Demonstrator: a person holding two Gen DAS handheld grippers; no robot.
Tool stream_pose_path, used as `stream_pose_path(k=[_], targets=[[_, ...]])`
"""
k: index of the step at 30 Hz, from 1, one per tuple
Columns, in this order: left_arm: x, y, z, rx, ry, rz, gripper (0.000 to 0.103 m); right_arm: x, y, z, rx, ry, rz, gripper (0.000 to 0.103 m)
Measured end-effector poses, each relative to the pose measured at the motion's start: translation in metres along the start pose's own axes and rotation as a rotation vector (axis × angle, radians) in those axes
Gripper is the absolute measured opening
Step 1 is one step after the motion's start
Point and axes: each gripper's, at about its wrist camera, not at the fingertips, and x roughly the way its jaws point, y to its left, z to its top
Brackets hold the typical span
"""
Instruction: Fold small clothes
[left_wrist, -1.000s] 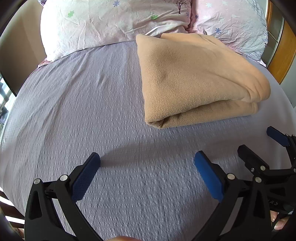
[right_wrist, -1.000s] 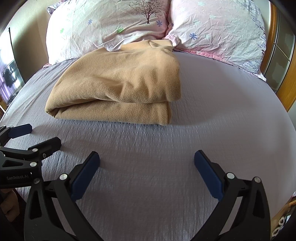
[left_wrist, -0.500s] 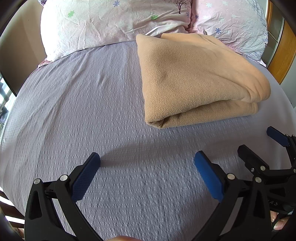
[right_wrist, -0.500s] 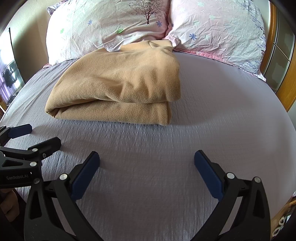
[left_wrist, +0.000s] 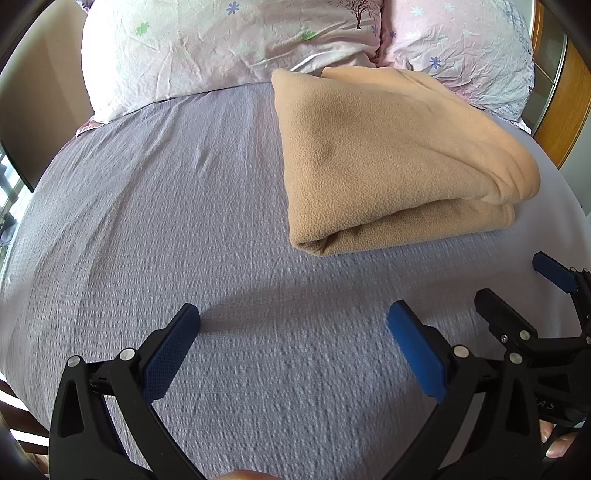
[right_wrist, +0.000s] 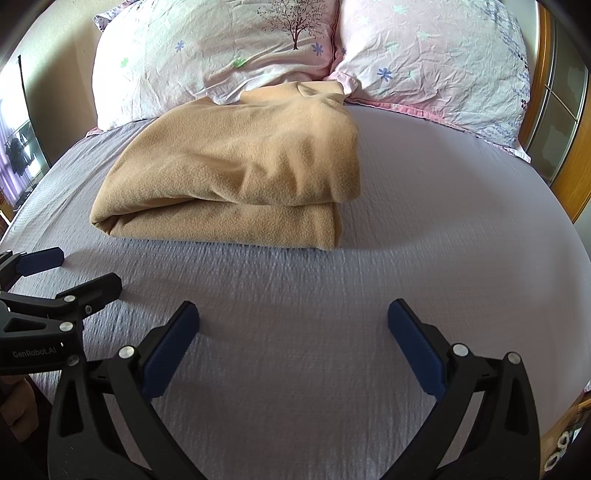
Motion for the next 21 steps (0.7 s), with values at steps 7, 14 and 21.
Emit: stream_pose_path(k=[7, 14, 21], targets=[[0.0, 0.0003, -0.0003, 0.0, 0.0, 0.0, 0.102, -0.0002, 0.0004, 0.0002, 0.001, -0.001, -0.001, 0.101], [0.0001, 0.0008, 0.0005, -0.003, 0.001, 0.002, 0.102, -0.0001, 0.0006, 0.0004, 0.002, -0.002, -0.002, 0.101], [-0.0006, 0.0005, 0.0003, -0.003, -0.003, 0.005, 0.102, -0.0004, 0.0006, 0.0013, 0.003, -0.003, -0.002, 0.101]])
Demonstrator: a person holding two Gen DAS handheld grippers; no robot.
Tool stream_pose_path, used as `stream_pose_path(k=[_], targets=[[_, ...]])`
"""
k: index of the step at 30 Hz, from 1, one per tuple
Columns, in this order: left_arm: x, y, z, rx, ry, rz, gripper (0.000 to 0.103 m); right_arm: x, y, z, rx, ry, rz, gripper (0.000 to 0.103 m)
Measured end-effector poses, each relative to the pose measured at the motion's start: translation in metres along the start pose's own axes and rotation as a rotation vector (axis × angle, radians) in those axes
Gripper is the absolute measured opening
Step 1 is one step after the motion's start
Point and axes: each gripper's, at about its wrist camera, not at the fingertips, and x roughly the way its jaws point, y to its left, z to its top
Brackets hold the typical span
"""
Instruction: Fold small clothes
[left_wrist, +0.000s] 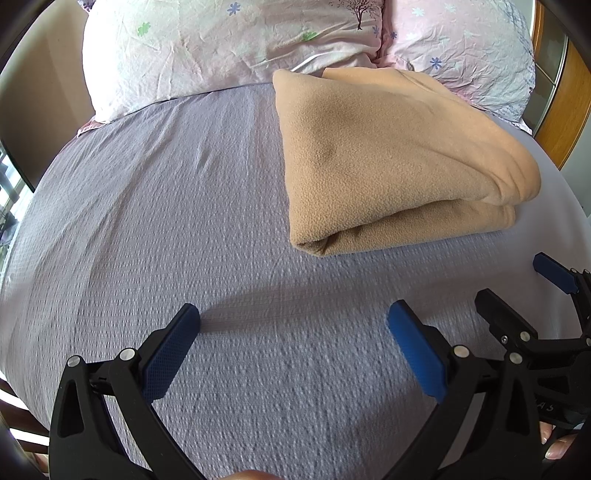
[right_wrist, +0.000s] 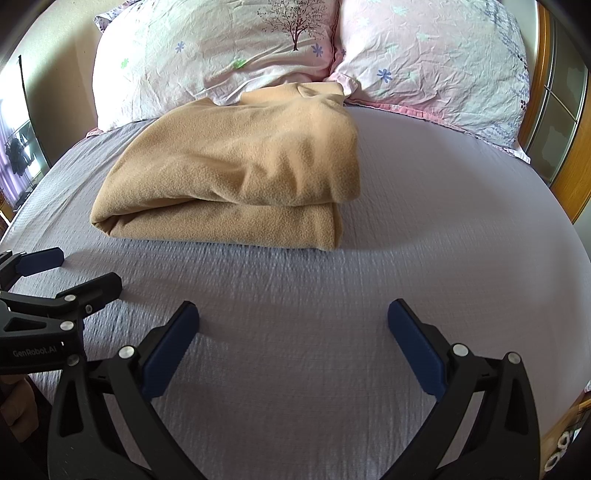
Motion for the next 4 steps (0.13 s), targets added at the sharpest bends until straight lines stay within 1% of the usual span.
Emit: stream_pose_path(k=[4], targets=[[0.0001, -0.0004, 0.0, -0.001, -0.001, 0.001, 0.102, 0.0001, 0.0006, -0.0002, 0.001, 0.0, -0.001, 0.101]])
